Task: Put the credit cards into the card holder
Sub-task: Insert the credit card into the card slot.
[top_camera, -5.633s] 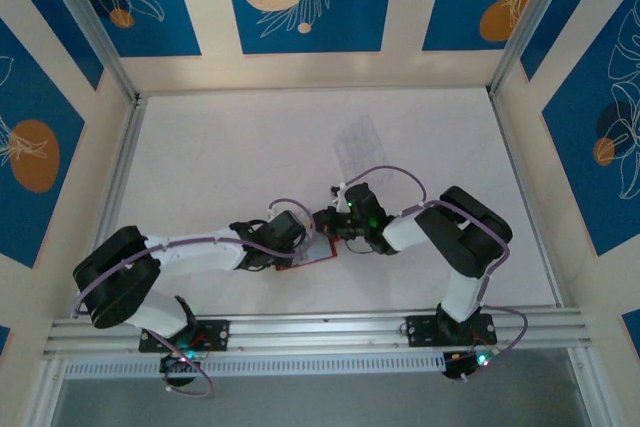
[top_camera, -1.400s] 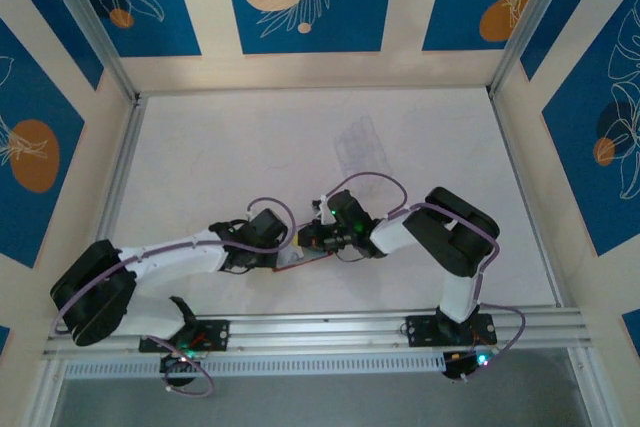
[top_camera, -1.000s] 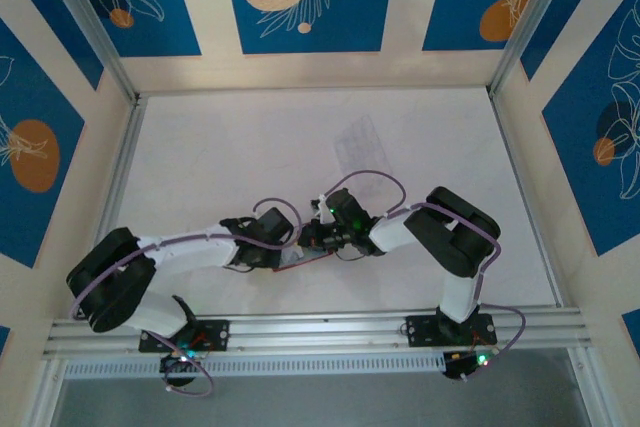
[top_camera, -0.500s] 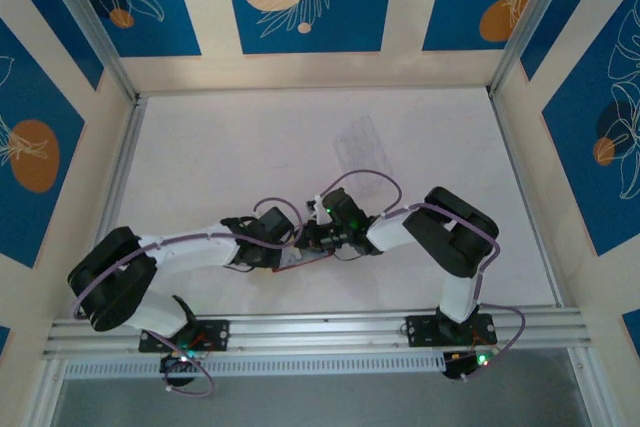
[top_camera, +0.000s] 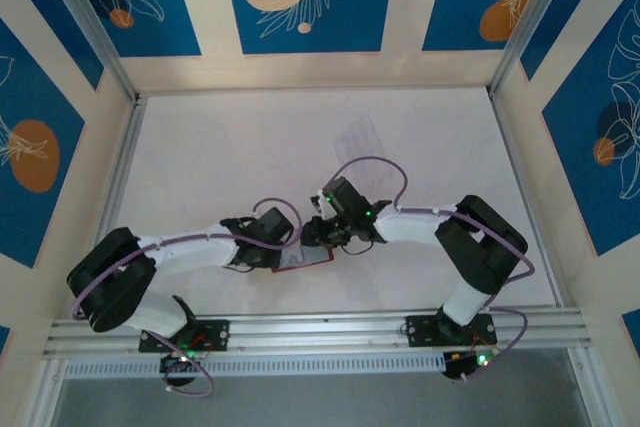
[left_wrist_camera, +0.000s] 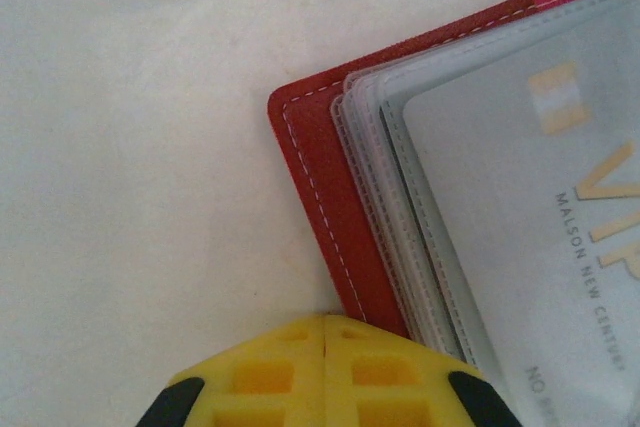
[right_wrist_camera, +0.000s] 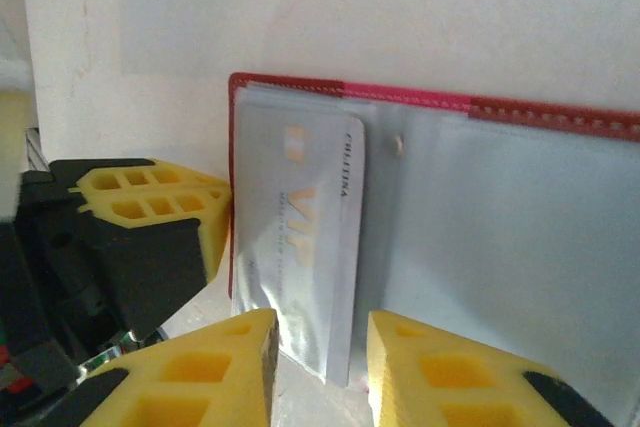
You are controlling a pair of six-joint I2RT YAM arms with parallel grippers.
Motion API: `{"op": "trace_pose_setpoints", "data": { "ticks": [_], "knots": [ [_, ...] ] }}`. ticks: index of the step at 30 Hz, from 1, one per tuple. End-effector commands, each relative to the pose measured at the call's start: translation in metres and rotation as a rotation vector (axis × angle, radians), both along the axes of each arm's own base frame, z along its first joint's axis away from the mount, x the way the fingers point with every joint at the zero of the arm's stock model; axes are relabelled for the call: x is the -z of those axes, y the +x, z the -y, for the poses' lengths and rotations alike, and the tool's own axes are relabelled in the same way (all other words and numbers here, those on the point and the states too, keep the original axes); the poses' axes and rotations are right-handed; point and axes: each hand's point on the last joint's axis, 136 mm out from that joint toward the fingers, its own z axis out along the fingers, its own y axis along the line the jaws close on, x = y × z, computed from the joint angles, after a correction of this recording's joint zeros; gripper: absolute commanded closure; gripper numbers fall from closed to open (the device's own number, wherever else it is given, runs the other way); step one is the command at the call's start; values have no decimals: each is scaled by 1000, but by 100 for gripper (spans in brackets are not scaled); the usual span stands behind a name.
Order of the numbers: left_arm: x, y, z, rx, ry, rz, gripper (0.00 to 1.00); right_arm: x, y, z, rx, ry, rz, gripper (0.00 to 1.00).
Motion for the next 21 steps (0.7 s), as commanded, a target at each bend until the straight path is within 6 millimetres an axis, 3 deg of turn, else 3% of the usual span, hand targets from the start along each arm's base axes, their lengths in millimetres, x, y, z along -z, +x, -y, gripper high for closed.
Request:
{"op": "trace_pose_setpoints", "data": {
  "ticks": [1,2,14,21],
  "knots": [
    [18,2,8,-6,-49,-8,97,-1,1,7,-22,-106,20,94],
    [18,2,8,-7,-50,-7,98,2,3,8,-15,-139,22,100],
    [18,2,8,-4,-51,-4,96,31,1,-2,-54,-256,-1,100],
    [21,2,9,5,-44,-9,96,30,-7,-17,-97,-223,-7,100]
  ]
}}
